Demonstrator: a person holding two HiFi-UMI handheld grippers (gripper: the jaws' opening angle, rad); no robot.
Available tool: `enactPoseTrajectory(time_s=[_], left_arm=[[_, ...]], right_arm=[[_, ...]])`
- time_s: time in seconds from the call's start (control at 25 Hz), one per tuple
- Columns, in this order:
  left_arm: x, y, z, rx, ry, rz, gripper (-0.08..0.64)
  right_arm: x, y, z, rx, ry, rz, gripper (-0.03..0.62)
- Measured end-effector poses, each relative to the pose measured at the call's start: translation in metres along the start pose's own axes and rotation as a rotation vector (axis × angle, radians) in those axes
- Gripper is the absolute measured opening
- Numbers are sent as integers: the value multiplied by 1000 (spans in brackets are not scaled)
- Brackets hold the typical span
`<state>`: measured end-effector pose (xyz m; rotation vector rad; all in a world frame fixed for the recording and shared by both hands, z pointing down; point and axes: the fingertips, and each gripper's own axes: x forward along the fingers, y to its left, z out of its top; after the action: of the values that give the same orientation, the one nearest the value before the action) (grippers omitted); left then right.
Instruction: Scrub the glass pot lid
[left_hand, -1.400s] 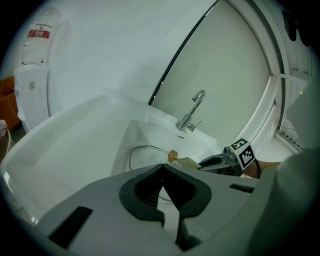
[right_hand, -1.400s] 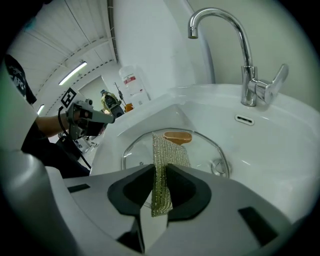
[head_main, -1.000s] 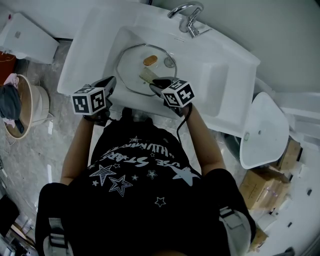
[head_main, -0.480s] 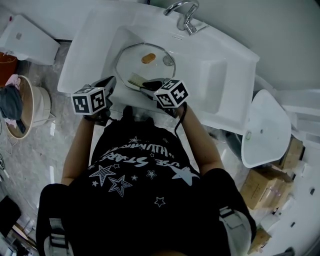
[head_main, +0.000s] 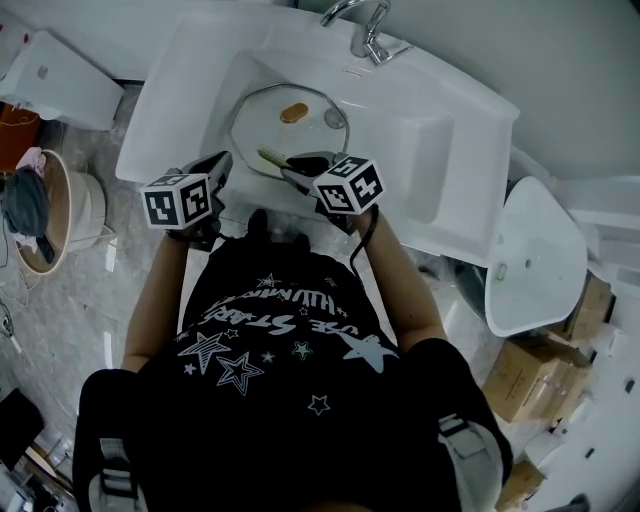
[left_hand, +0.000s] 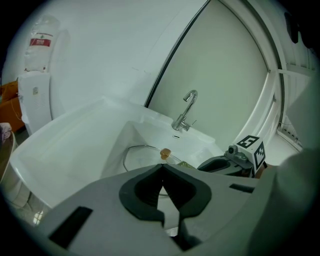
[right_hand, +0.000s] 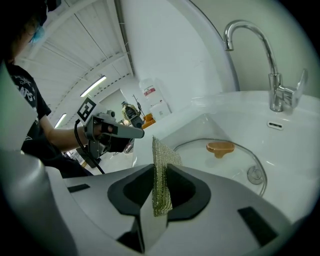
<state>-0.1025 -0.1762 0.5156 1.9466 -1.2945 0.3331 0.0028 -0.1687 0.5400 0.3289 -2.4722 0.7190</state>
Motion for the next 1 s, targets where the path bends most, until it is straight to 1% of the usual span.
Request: enactPoseTrajectory(time_s=[0.24,0.4,0.56,0.72,0.84,1.0], left_arm=[[1,-17,-4,15,1,6,8],[2,-34,-10,25,-5,9,8],[5,-50,-22,30,-4,6,8],[11,-62,-32,42,9,9,8],[15,-72,-33,68,22,2,8],[25,-82,-29,81,24,-16,8]], right_arm=[[-31,-12,3,30,-75,-39,77],[-61,-20,2,54,-132,-81,75],[-84,-30,-8,63,-161,-125,74],[-106,-43,-18,100,-194,-170,74],[-123,-49,-22,125,-218,-201,74],[-139,-59,-27,163,-255,-226,74]])
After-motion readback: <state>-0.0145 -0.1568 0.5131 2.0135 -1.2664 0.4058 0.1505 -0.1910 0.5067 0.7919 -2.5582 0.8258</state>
